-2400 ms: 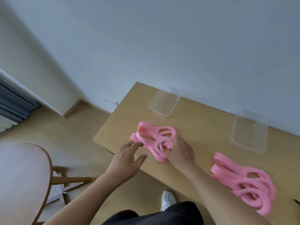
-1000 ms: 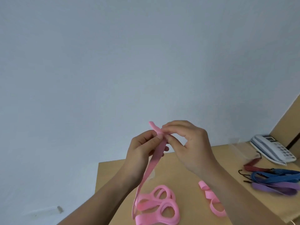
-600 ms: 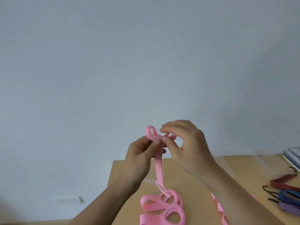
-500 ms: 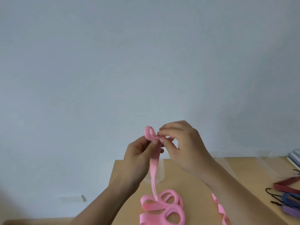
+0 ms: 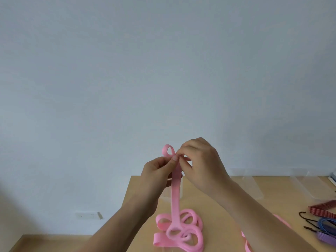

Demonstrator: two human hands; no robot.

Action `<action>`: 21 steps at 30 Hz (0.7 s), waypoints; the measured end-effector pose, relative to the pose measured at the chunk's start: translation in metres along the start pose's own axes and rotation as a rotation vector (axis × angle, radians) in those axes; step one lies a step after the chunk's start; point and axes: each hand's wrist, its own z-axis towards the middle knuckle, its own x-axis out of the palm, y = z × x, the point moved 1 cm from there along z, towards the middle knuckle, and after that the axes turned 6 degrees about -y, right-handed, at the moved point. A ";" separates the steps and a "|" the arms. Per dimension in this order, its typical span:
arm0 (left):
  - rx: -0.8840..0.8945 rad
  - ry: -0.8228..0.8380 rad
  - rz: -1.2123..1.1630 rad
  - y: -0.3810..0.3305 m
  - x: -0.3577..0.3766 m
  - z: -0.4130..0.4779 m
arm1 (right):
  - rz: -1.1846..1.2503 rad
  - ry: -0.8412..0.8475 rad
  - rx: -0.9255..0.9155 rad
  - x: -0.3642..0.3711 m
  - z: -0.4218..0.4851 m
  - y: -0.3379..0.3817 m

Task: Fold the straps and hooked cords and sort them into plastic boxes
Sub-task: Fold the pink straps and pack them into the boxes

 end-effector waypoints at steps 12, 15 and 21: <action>0.059 0.182 -0.131 -0.003 -0.004 0.024 | 0.109 -0.100 -0.051 0.008 -0.008 -0.014; 0.063 0.099 -0.080 0.000 -0.003 0.028 | 0.166 -0.073 0.013 0.008 0.002 -0.018; 0.103 0.003 0.070 0.001 -0.007 0.032 | 0.211 0.127 0.190 0.016 0.016 -0.021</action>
